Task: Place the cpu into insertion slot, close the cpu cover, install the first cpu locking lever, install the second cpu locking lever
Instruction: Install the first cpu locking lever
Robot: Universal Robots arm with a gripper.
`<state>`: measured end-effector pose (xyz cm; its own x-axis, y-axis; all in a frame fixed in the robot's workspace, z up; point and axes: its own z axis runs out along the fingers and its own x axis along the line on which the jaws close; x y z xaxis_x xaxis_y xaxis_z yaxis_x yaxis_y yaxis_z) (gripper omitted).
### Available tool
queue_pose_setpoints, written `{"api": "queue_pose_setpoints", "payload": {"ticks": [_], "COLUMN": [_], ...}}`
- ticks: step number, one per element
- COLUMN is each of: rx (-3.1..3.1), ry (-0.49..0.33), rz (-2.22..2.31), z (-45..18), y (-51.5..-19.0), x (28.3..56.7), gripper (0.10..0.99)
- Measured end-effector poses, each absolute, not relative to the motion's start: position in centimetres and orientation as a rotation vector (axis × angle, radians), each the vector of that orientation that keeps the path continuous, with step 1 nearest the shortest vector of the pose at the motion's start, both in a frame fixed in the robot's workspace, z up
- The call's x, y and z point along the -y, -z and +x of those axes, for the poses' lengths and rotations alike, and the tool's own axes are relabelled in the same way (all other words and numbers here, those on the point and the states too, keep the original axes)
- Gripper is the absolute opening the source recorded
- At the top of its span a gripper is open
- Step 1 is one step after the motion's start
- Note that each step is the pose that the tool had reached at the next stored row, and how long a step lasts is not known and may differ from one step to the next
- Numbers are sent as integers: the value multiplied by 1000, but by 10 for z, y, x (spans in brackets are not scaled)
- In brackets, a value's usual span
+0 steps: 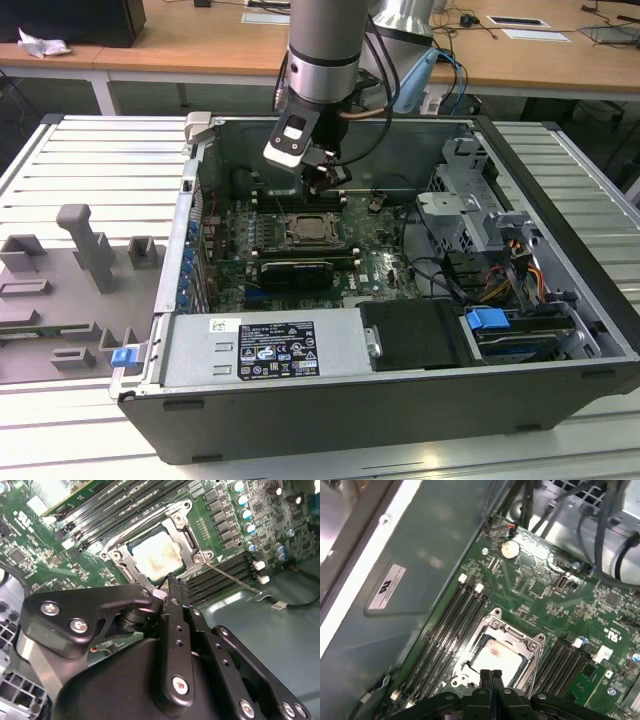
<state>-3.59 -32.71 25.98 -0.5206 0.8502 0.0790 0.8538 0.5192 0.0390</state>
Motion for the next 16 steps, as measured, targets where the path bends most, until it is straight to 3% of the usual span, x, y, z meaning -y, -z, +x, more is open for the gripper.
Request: {"api": "queue_pose_setpoints", "payload": {"ticks": [16], "rx": [2853], "ry": [102], "rz": [-1164], "z": [-36], "y": [-260], "x": [327], "gripper": [106]}}
